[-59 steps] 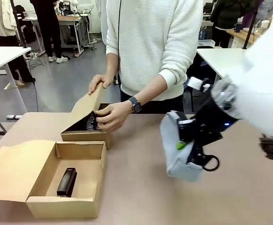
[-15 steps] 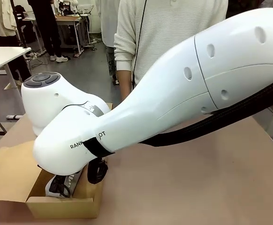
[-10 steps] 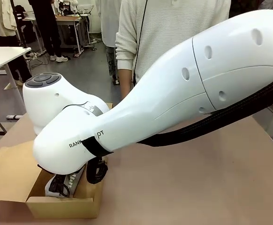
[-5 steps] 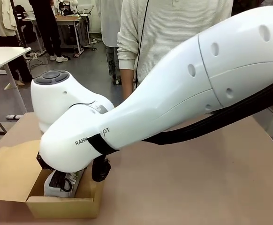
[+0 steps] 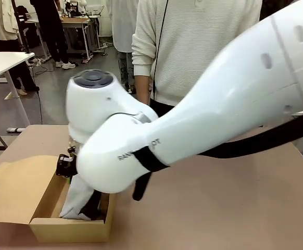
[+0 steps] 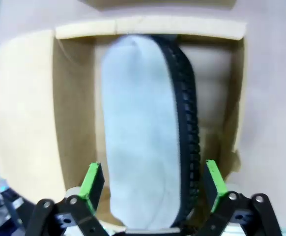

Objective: Place items inside the box.
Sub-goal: Pick up a Pencil pouch or Stapler and place it inside the Mailer Box closest to the robot.

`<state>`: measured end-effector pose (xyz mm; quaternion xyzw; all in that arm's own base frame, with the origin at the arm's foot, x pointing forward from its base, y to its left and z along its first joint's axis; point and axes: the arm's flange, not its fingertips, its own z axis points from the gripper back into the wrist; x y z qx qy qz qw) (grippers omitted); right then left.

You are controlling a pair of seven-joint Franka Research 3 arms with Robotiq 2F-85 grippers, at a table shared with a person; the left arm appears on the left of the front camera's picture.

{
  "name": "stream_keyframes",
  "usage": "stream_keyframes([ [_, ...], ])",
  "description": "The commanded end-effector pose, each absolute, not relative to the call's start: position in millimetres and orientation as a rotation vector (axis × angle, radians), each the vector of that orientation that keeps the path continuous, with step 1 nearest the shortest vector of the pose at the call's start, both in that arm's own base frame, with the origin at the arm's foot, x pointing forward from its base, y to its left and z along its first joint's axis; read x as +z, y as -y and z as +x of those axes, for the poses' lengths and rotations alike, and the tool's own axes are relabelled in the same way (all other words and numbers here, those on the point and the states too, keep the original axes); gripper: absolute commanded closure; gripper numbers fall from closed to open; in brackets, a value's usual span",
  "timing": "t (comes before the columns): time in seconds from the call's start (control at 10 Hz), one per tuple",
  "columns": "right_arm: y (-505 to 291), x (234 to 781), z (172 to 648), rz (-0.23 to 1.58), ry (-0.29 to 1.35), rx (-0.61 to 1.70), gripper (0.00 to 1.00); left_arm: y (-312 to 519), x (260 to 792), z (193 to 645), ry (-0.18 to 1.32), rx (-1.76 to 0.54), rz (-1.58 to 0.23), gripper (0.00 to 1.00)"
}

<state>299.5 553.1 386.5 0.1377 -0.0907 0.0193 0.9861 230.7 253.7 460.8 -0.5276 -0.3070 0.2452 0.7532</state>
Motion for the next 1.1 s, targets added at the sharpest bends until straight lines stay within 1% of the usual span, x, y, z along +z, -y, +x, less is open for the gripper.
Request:
stream_keyframes([
  [0.0, -502.7, 393.1, 284.6, 0.446, 0.192, 0.027, 0.0, -251.5, 459.5, 229.8, 0.693, 0.52, -1.168, 0.0],
  [0.1, -484.5, 394.4, 280.3, 0.536, 0.196, 0.018, 0.0, -251.5, 459.5, 229.8, 0.693, 0.52, -1.168, 0.0],
  [0.2, -470.5, 394.6, 274.9, 0.588, 0.177, 0.008, 0.0, -251.5, 459.5, 229.8, 0.693, 0.52, -1.168, 0.0],
  [0.3, -467.3, 397.3, 267.1, 0.57, 0.132, 0.011, 0.0, -251.5, 459.5, 229.8, 0.693, 0.52, -1.168, 0.0],
  [0.4, -502.0, 396.1, 286.0, 0.498, 0.221, -0.014, 0.0, -251.5, 459.5, 229.8, 0.693, 0.52, -1.168, 0.0],
  [0.6, -502.0, 396.1, 286.0, 0.498, 0.221, -0.014, 0.0, -251.5, 459.5, 229.8, 0.693, 0.52, -1.168, 0.0],
  [0.7, -491.8, 390.0, 275.2, 0.53, 0.203, -0.012, 0.0, -251.5, 459.5, 229.8, 0.693, 0.52, -1.168, 0.0],
  [0.8, -475.2, 400.2, 287.4, 0.63, 0.139, 0.043, 0.0, -251.5, 459.5, 229.8, 0.693, 0.52, -1.168, 0.0],
  [0.9, -437.8, 418.6, 303.5, 0.725, 0.044, 0.068, 0.0, -251.5, 459.5, 229.8, 0.693, 0.52, -1.168, 0.0],
  [1.0, -395.1, 436.3, 313.1, 0.779, -0.018, 0.069, 0.0, -251.5, 459.5, 229.8, 0.693, 0.52, -1.168, 0.0],
])
